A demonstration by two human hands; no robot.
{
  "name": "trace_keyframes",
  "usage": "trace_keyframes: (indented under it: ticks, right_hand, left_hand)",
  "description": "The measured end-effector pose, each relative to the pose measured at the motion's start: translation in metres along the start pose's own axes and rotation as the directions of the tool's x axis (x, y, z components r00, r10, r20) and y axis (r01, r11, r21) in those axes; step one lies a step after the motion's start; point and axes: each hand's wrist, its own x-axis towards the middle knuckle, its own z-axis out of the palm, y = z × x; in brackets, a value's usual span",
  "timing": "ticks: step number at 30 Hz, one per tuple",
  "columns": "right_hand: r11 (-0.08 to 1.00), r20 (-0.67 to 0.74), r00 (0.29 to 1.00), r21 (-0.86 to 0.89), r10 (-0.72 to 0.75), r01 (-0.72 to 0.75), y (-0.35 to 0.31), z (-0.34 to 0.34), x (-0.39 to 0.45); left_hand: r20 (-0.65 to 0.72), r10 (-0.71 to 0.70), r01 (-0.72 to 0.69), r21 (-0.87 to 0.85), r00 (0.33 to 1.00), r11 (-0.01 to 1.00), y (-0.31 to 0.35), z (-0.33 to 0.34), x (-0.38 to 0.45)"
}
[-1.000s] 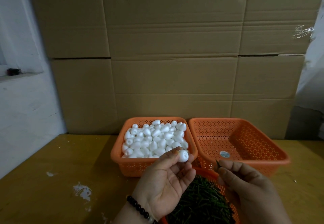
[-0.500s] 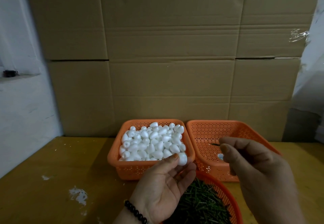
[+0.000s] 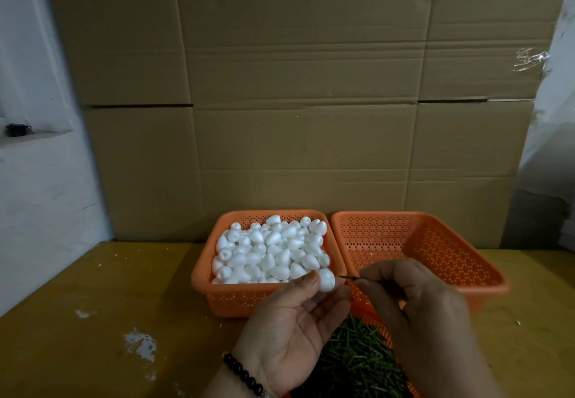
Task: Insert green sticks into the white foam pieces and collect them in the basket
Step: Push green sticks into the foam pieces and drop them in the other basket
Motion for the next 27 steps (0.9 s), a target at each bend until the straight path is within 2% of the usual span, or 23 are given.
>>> trace_keyframes:
  ticks: [13,27]
  right_hand:
    - [0.999,0.033,0.999,-0.038,-0.012,0.014,0.008,0.008,-0.003]
    - [1.0,0.034,0.999,-0.002,-0.011,0.011,0.007,0.012,-0.004]
  left_hand:
    - [0.007,-0.023,0.022,0.018,1.0,1.0,-0.001,0.003,0.0]
    - [0.021,-0.037,0.036,0.01,0.999,0.999,-0.004,0.006,-0.002]
